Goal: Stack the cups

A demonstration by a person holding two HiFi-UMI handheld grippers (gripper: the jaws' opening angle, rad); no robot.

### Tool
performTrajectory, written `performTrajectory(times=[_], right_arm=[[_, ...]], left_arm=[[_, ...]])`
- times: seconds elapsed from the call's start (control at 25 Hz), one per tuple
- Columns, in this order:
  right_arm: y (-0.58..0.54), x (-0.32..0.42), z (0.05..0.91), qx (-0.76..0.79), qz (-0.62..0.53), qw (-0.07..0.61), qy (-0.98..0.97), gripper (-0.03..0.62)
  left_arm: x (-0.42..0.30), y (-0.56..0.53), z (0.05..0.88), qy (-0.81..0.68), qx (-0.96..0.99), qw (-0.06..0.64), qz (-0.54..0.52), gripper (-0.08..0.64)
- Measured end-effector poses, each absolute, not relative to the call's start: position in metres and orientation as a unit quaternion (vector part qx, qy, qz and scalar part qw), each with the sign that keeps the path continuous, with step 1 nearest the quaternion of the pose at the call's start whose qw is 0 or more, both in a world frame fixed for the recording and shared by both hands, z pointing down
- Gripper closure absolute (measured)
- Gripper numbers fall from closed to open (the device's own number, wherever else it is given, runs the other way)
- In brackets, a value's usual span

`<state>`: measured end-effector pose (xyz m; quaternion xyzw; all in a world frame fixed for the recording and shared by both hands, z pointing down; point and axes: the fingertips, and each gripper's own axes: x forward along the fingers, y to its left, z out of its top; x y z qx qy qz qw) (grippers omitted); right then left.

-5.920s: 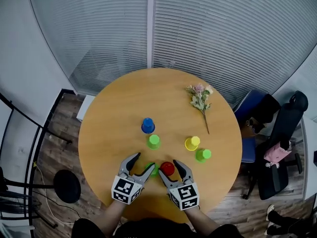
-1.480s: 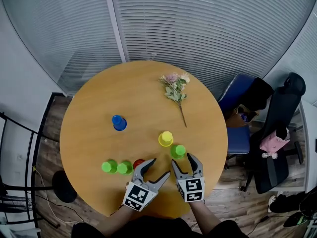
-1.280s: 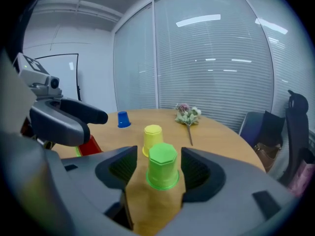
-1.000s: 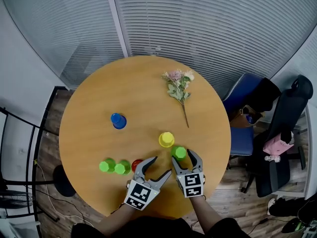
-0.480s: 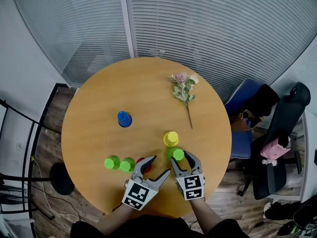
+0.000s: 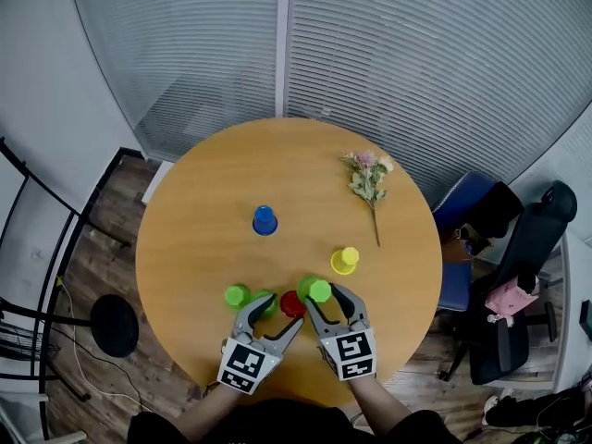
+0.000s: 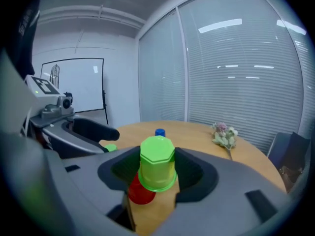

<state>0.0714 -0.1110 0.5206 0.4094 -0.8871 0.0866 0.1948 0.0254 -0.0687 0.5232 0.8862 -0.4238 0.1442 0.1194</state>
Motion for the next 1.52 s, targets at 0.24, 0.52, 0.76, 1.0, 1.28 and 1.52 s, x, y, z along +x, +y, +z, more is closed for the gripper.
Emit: performTrajectory(times=[0.24, 0.52, 0.76, 1.0, 1.28, 1.52], right_arm=[[-0.095, 0.012, 0.51, 0.37, 0.071, 0.19, -0.907, 0.367], [-0.082, -0.048, 0.517, 0.326, 0.063, 0.205, -0.921, 0.367], [-0.077, -0.076, 0.529, 0.312, 0.06, 0.222, -0.922, 0.367], [-0.076, -0.081, 0.539, 0.312, 0.067, 0.235, -0.918, 0.367], [-0.074, -0.075, 0.528, 0.319, 0.079, 0.204, -0.922, 0.364], [-0.072, -0.05, 0.511, 0.347, 0.083, 0.179, -0.917, 0.364]], left_arm=[[-0.034, -0.051, 0.525, -0.467, 0.863, 0.129, 0.141, 0.288], [-0.085, -0.036, 0.528, -0.502, 0.842, 0.144, 0.136, 0.288], [-0.107, -0.027, 0.535, -0.506, 0.838, 0.151, 0.14, 0.288], [-0.11, -0.028, 0.536, -0.499, 0.842, 0.154, 0.135, 0.288], [-0.1, -0.028, 0.532, -0.485, 0.852, 0.15, 0.129, 0.288], [-0.078, -0.025, 0.519, -0.461, 0.868, 0.135, 0.124, 0.288]])
